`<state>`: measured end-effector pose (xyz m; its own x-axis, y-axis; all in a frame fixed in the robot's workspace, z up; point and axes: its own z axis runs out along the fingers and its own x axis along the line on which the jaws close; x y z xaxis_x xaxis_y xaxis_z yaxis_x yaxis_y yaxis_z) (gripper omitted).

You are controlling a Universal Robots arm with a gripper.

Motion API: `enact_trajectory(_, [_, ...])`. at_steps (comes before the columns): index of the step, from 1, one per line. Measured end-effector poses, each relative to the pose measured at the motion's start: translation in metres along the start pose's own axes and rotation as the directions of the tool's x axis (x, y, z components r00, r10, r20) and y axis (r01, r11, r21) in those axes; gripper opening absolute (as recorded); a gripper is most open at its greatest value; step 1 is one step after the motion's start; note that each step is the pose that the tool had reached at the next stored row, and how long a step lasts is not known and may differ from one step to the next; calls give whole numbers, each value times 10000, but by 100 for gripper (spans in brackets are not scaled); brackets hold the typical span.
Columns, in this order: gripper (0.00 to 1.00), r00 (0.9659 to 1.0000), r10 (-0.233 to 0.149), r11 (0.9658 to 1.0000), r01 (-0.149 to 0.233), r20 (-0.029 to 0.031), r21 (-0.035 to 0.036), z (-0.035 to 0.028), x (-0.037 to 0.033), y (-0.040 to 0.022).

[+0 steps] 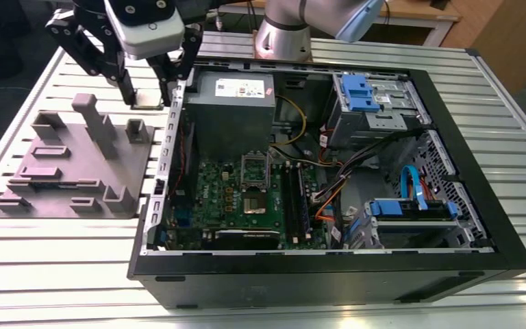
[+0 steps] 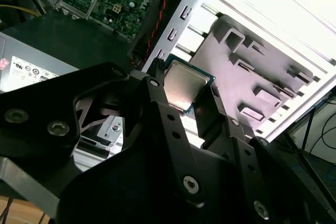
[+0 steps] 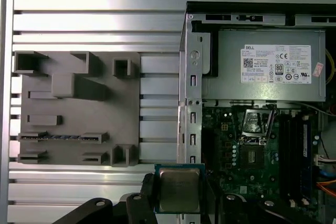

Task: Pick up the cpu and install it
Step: 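Pick up the cpu and move it towards the insertion slot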

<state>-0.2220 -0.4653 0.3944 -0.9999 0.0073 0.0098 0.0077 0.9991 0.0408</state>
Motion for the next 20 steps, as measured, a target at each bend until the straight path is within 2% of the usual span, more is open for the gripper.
enact_trajectory(4, [47, 10000, 0, 10000, 0, -1, 1, -1, -117, 1])
enact_trajectory(17, [47, 10000, 0, 10000, 0, 0, 0, 0, -702, 5])
enact_trajectory(20, [47, 10000, 1, 10000, -1, -1, 1, 0, -802, 6])
